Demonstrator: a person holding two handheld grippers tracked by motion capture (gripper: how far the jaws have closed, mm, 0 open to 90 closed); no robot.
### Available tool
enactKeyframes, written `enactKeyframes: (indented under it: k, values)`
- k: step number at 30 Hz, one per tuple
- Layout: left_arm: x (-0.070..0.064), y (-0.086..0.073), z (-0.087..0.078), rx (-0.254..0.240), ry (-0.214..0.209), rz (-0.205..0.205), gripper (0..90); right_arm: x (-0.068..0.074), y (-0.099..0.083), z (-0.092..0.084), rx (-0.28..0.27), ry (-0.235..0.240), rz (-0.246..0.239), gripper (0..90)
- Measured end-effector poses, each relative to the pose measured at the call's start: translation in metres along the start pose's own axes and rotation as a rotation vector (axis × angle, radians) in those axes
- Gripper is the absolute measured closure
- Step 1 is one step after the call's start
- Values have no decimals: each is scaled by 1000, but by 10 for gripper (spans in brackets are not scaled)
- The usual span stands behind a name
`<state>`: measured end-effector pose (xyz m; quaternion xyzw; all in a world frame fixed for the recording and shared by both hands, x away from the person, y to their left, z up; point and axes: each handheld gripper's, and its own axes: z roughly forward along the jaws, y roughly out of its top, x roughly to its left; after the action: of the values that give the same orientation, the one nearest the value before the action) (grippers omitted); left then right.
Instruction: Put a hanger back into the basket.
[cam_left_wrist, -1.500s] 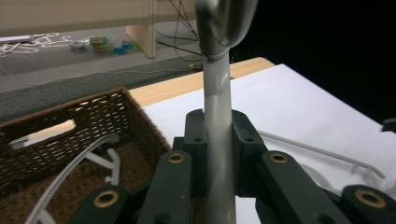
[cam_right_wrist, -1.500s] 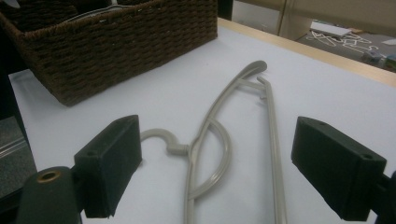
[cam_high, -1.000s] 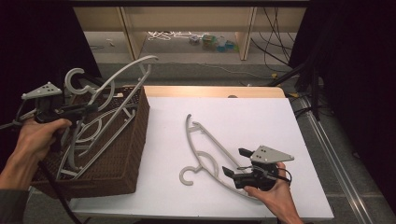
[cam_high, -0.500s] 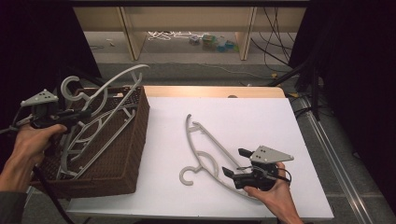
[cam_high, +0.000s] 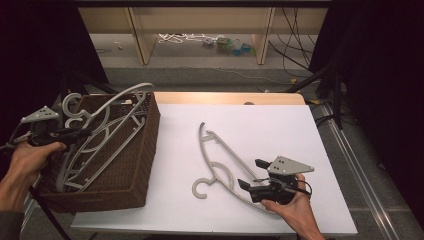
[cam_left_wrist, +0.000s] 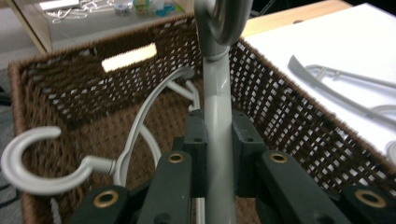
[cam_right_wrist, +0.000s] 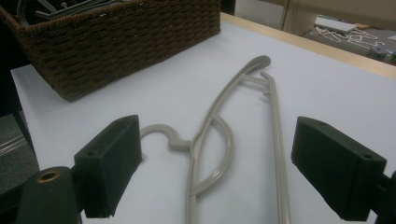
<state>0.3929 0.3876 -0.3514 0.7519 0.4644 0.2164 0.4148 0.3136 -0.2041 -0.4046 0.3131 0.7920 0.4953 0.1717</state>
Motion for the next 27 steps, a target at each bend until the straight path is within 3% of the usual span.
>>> enactKeyframes:
  k: [2, 4, 5, 6, 8, 9, 14, 16, 17, 25, 27]
  values:
    - [3, -4, 0, 33, 11, -4, 793, 0, 0, 0, 1, 4, -1, 171]
    - [4, -6, 2, 23, 10, -17, 793, 0, 0, 1, -1, 5, 0, 171]
    - [7, -8, 1, 54, 13, -8, 792, 0, 0, 1, -2, 6, 1, 171]
    - [6, -10, 3, 42, 15, -23, 792, 0, 0, 0, 1, 6, 1, 171]
    - [9, -10, 2, 66, 13, -11, 793, 0, 0, 0, 5, 5, -1, 171]
    - [9, -12, 4, 77, 20, -26, 793, 0, 0, 1, 6, 4, 0, 171]
    - [11, -16, 11, 120, 9, -33, 792, -1, -1, 1, 5, 7, 2, 171]
    - [10, -17, 12, 132, 8, -31, 792, -1, -1, 2, -6, 6, 4, 171]
    - [12, -17, 14, 171, -2, 0, 792, -1, -1, 2, -3, 8, 5, 171]
    - [7, -20, 24, 201, -27, -11, 790, -1, -2, 2, 16, 11, -2, 171]
    - [5, -20, 26, 219, -8, -16, 790, -1, -2, 2, 15, 10, 0, 171]
